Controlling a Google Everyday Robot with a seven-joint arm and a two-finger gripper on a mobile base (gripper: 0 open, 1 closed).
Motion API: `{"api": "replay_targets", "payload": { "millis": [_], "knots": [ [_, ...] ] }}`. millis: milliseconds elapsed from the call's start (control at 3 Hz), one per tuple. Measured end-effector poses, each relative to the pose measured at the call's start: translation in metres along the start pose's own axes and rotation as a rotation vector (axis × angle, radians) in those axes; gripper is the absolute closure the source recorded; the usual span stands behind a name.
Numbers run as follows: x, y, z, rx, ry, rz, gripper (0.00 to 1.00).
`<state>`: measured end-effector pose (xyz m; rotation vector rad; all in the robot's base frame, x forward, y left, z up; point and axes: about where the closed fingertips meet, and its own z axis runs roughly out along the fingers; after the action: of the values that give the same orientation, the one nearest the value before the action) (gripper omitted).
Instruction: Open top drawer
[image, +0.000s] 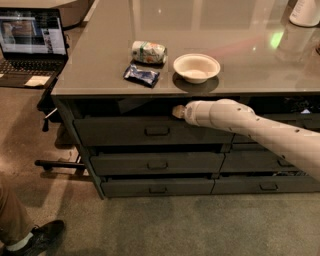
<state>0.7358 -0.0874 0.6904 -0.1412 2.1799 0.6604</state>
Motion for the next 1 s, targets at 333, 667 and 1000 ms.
{"api": "replay_targets", "payload": {
  "millis": [333, 667, 1000],
  "knots": [
    [-0.0009, 0.0, 0.0001, 0.0, 0.0, 0.0, 1.0],
    [0.0031, 0.0029, -0.0006, -0.008, 0.02, -0.002, 1.0],
    [0.0008, 0.0034, -0.001, -0.008, 0.02, -0.002, 1.0]
  ]
}}
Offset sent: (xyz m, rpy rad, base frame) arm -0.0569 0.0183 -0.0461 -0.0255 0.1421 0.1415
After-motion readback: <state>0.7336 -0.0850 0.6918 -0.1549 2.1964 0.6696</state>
